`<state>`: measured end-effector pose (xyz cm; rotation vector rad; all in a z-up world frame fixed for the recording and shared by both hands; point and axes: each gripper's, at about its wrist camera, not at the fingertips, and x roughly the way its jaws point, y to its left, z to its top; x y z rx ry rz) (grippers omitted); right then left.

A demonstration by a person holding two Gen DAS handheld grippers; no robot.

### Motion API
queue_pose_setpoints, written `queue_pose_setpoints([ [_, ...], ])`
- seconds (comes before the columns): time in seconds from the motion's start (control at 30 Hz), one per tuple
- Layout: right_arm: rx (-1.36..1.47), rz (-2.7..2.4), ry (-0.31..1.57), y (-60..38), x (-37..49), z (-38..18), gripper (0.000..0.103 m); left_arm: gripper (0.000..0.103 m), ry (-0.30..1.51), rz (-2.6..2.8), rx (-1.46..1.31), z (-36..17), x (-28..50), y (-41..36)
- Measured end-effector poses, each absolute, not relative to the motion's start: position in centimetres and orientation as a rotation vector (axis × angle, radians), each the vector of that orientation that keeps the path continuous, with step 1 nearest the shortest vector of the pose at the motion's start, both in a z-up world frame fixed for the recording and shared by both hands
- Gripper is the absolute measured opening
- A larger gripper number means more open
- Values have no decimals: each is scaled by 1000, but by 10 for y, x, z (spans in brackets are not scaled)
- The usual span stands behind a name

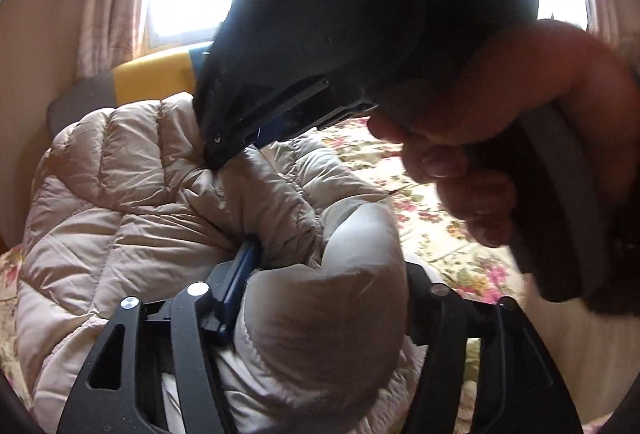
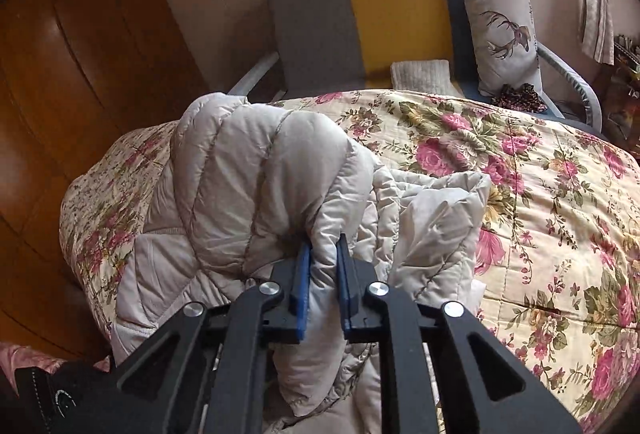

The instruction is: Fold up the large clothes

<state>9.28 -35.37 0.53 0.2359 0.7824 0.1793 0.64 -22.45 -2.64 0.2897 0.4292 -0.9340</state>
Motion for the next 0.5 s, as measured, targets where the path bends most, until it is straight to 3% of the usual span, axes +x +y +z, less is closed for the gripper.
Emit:
queue_pose_setpoints([
  [0.1, 260, 172, 729, -362, 87, 9, 7, 77, 433, -1034, 215, -5, 0, -186],
  [0.23, 269, 148, 712, -366, 82, 6, 7, 77, 478, -1042, 35, 24, 13, -130],
  [0.33, 314, 144, 699, -370, 78, 9, 6, 80, 396, -863, -87, 44, 45, -82],
  [0.5, 351, 181, 570, -371, 52, 52, 5, 81, 386, -478, -161, 33, 125, -33],
])
